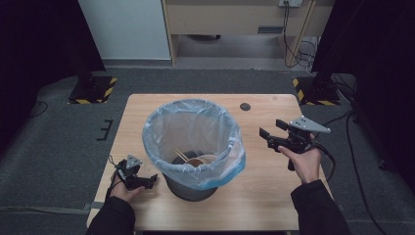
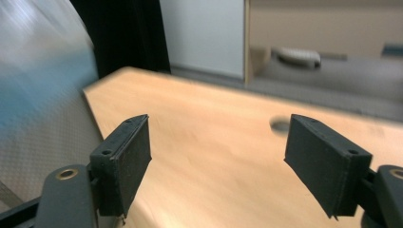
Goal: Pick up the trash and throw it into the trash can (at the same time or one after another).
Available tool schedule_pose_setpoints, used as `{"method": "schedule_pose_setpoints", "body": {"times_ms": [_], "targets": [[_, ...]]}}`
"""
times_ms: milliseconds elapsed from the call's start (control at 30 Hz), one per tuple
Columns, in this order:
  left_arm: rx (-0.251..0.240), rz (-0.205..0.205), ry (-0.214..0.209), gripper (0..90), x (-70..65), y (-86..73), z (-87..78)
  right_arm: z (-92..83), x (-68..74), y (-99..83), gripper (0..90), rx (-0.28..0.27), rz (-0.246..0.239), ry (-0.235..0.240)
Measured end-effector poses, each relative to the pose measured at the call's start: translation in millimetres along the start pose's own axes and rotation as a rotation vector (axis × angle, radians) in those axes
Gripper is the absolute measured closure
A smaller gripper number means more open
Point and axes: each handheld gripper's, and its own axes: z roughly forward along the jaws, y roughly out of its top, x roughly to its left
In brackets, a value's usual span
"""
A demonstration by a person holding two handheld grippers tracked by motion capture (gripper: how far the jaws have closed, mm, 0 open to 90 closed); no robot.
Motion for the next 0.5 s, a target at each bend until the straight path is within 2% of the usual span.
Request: {"method": "schedule_pose_setpoints", "body": {"times_ms": [200, 333, 500], "targets": [[0.0, 0.0, 0.0, 0.0, 0.0, 0.0, 0.0, 5.2, -16.5, -54.4, 22.0, 0.133, 0.022, -0.027], [0.0, 0.0, 0.001, 0.0, -0.1, -0.3, -0.3, 3.6, -26.0, -87.4, 20.6, 0.25, -0.012, -0.074], [0.0, 0.001, -0.001, 0.0, 0.1, -0.9, -1.0, -3.6, -34.2, -109.0, 17.9, 0.331, -0.022, -0.082]]}}
